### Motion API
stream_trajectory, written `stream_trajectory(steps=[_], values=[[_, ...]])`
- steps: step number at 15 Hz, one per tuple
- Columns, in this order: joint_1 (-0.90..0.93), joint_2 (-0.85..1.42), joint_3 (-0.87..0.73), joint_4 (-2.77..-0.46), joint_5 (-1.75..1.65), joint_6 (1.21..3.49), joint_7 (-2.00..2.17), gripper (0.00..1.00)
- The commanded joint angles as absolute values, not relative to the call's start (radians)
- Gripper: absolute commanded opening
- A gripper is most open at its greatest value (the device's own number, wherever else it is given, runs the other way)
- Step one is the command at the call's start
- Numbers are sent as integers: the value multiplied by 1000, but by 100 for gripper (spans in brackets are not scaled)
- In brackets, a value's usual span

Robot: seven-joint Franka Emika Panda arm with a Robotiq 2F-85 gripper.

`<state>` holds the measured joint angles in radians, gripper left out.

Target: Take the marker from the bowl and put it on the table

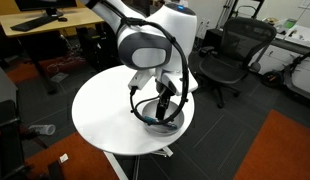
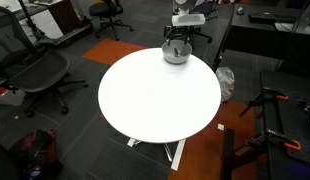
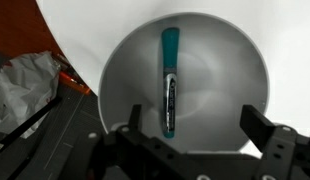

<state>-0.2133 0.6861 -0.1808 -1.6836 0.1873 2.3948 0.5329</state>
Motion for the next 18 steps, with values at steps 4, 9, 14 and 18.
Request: stream_trajectory(steps=[4, 9, 14, 18], values=[[-213, 793, -199, -1575, 200, 2361, 515, 100], [-212, 839, -209, -1548, 196, 2359, 516, 100], [-214, 864, -210, -1533, 196, 2364, 508, 66], [-214, 873, -210, -1521, 196, 2363, 507, 34]])
